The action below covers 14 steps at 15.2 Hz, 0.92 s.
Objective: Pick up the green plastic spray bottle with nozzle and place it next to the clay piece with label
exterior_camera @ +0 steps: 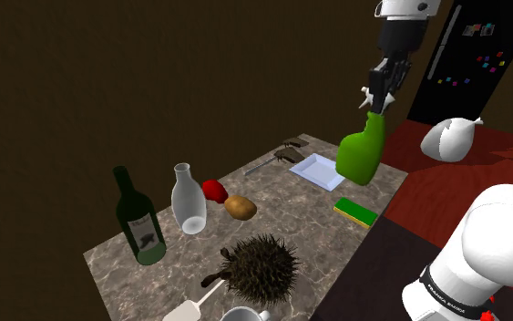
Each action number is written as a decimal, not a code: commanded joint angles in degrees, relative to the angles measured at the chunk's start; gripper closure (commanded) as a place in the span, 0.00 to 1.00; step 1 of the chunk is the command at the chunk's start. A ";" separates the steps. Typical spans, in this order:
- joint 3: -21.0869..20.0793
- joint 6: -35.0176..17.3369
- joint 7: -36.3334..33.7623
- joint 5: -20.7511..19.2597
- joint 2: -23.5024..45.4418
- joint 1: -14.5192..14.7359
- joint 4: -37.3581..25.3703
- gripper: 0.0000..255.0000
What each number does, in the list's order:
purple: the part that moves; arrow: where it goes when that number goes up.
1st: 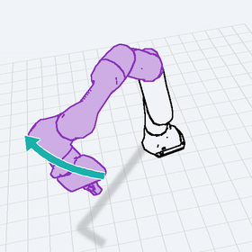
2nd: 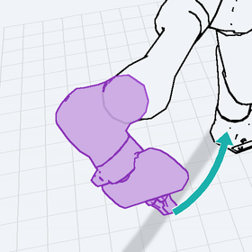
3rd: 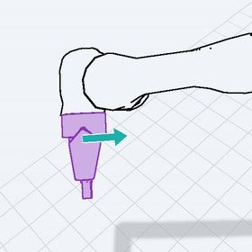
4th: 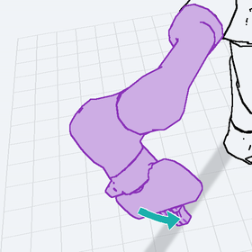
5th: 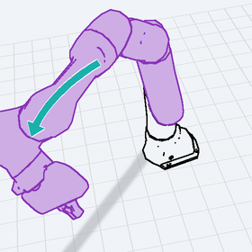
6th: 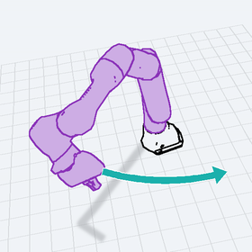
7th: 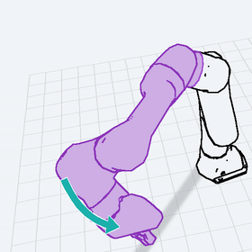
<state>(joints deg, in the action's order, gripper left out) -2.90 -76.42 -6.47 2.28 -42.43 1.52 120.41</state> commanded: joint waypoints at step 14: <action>1.08 4.33 1.17 -0.97 8.83 -0.44 -13.13 1.00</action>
<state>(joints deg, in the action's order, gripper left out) -1.98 -70.90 -5.56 1.45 -34.73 1.15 107.28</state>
